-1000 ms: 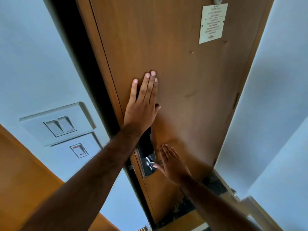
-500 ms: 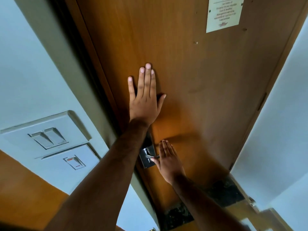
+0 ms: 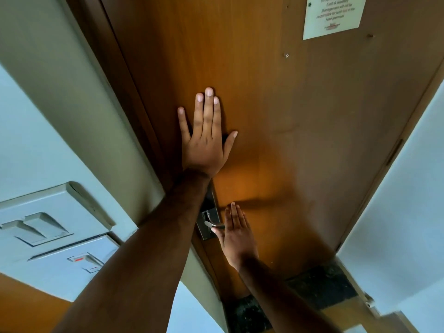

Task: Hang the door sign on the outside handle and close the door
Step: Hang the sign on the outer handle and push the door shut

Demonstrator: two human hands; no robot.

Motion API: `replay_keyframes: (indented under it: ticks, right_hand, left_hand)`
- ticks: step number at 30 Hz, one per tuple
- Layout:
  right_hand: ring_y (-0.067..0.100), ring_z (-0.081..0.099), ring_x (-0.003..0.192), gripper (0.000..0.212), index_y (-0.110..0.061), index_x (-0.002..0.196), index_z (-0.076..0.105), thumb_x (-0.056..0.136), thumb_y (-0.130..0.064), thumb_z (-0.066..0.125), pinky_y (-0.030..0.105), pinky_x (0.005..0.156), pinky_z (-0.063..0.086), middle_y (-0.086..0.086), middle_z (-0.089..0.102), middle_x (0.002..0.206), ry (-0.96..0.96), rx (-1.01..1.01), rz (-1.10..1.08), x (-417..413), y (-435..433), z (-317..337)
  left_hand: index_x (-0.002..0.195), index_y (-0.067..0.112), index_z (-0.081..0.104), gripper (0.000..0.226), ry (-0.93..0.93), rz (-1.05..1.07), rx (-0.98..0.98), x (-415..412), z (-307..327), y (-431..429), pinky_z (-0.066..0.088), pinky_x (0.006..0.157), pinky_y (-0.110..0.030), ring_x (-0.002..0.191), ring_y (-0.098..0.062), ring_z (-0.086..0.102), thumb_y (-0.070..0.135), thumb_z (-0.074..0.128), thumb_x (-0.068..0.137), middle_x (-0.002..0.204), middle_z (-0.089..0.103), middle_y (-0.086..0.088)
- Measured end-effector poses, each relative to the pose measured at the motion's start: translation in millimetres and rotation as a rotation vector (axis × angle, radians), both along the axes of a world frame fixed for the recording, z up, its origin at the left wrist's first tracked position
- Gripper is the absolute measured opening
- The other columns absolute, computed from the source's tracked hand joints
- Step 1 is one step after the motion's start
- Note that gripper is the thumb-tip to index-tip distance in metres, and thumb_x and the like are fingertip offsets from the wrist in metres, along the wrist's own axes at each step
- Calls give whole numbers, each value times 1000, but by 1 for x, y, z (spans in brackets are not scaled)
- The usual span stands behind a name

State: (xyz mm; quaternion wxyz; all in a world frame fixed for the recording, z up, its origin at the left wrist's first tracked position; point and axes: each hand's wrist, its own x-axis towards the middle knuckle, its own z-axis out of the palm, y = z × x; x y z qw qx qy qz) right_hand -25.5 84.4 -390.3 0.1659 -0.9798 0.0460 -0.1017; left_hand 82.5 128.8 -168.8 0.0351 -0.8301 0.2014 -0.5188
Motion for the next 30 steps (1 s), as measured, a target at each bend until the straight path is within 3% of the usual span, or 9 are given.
replay_keyframes:
  ticks: [4, 8, 15, 19, 22, 28, 30]
  right_hand:
    - [29, 19, 153, 85, -7, 158, 26, 100, -68, 9, 39, 122, 15, 14, 20, 166, -13, 8, -19, 8, 3, -2]
    - [27, 15, 154, 88, -10, 159, 20, 97, -70, 4, 37, 122, 9, 12, 14, 167, -15, 41, -28, 21, 5, 2]
    - [30, 20, 153, 85, -7, 158, 26, 101, -69, 19, 40, 122, 15, 16, 20, 165, -34, -24, -12, 27, 1, -8]
    - [35, 13, 154, 76, -2, 158, 12, 104, -45, 46, 43, 122, 9, 20, 3, 162, 1, -127, 94, 32, -11, -1]
    - [34, 0, 154, 79, -3, 158, 4, 103, -32, 54, 44, 122, 3, 20, -8, 162, -41, -208, 129, 31, -27, 9]
    - [35, -3, 155, 97, -1, 158, 7, 96, -64, 45, 50, 125, 12, 22, -5, 166, -95, -339, 101, 26, -78, 45]
    - [34, -1, 155, 98, 0, 159, 8, 96, -66, 44, 50, 125, 13, 22, -2, 167, -127, -347, 75, 25, -96, 69]
  left_hand:
    - [156, 4, 26, 80, -11, 0, 7, 10, -2, 0, 16, 120, -60, 152, -30, 22, 62, 29, 101, 164, 24, -14]
    - [156, 4, 25, 81, -12, 9, -5, 25, -2, -2, 16, 120, -61, 152, -30, 22, 63, 29, 101, 164, 24, -14]
    - [154, 3, 31, 79, -50, 16, -23, 33, -6, -6, 19, 118, -64, 150, -33, 29, 62, 33, 100, 161, 31, -15]
    - [154, 3, 32, 79, -28, 29, -18, 33, -6, -4, 21, 118, -64, 150, -33, 28, 61, 33, 101, 161, 30, -16]
    - [154, 3, 31, 79, -5, 40, -5, 29, -6, -4, 21, 118, -64, 150, -33, 27, 61, 32, 101, 161, 29, -16]
    - [158, 3, 19, 82, 101, 65, 37, 20, -2, -4, 17, 119, -65, 153, -33, 16, 63, 24, 102, 165, 16, -16]
    - [159, 3, 13, 85, 150, 71, 57, 17, 1, -3, 13, 120, -65, 154, -34, 10, 65, 21, 101, 166, 10, -16]
